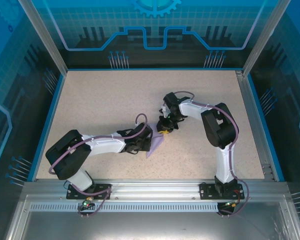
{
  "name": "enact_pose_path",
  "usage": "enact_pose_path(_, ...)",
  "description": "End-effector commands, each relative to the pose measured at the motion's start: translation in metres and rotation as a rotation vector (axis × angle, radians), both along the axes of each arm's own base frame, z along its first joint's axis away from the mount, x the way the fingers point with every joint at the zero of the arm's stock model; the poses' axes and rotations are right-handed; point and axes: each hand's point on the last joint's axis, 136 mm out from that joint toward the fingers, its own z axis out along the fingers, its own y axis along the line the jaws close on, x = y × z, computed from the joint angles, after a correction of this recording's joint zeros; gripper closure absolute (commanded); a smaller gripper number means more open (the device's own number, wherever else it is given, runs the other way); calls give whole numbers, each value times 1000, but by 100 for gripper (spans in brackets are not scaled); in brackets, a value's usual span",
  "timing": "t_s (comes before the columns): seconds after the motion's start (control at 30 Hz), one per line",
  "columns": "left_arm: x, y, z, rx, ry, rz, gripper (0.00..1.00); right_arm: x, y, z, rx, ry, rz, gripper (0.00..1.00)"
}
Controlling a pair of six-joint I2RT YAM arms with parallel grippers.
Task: Fold a paper plane with a square sheet of paper (pick it up from the middle)
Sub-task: Third fold the triangle at the center of the table.
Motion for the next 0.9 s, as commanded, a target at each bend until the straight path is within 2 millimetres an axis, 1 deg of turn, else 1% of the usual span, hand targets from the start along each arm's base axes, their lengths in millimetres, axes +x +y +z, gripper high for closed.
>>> enact_pose_path(0.0,-3,12,-1,8,4,39,100,-16,-13,-22,-91,75,-5,80)
enact_pose_path(0.27,-1,9,-1,-1,-3,30,100,-15,-12,-22,-87,76,-6,80)
enact_pose_path(0.47,5,-1,10,-36,-34,6,100,-16,-12,-23,-90,81,-6,80)
enact_pose_path(0.63,7,0,14,-31,-51,8,100,-16,-12,-24,-90,81,-6,80)
enact_pose_path(0.87,7,4,11,-21,-57,20,100,-16,-12,-25,-91,85,-8,79)
